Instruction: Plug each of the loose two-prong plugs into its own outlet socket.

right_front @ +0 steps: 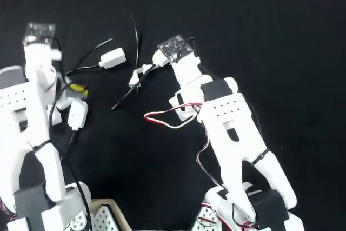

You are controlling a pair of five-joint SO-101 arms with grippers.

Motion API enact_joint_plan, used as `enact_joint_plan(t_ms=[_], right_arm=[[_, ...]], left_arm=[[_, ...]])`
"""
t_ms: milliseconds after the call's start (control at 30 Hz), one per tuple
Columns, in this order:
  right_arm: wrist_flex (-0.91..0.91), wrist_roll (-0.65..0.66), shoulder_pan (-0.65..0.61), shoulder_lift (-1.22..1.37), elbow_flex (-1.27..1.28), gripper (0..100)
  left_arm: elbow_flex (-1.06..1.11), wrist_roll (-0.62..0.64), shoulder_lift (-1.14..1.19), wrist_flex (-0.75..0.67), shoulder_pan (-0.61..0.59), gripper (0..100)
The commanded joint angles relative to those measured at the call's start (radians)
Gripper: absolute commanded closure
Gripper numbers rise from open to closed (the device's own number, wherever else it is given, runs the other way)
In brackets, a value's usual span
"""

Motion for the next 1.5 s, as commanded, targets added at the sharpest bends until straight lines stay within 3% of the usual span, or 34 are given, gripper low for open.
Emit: enact_joint_plan(t_ms=[0, 200, 433, 533, 1000, 1200, 1467], right_arm=[[-0.012, -0.003, 0.015, 0.025, -0.048, 98.0], [-0.006, -0.003, 0.015, 0.128, -0.099, 98.0], [-0.006, -0.003, 0.015, 0.229, -0.15, 98.0], [-0.006, -0.003, 0.015, 0.242, -0.151, 98.0], [-0.014, -0.002, 0.012, 0.248, -0.151, 98.0], [-0.014, -0.002, 0.012, 0.248, -0.151, 98.0], [-0.029, -0.002, 0.012, 0.249, -0.148, 98.0]], left_arm=[[-0.275, 0.06, 0.003, 0.087, 0.09, 62], [-0.4, 0.077, 0.245, -0.06, 0.257, 62], [-0.739, 0.061, 0.658, -0.137, 0.263, 62], [-0.906, -0.057, 0.816, -0.14, 0.275, 62], [-1.595, -0.338, 1.395, 0.132, 0.28, 62], [-1.755, -0.29, 1.533, 0.178, 0.302, 63], [-1.874, -0.279, 1.608, 0.269, 0.317, 78]])
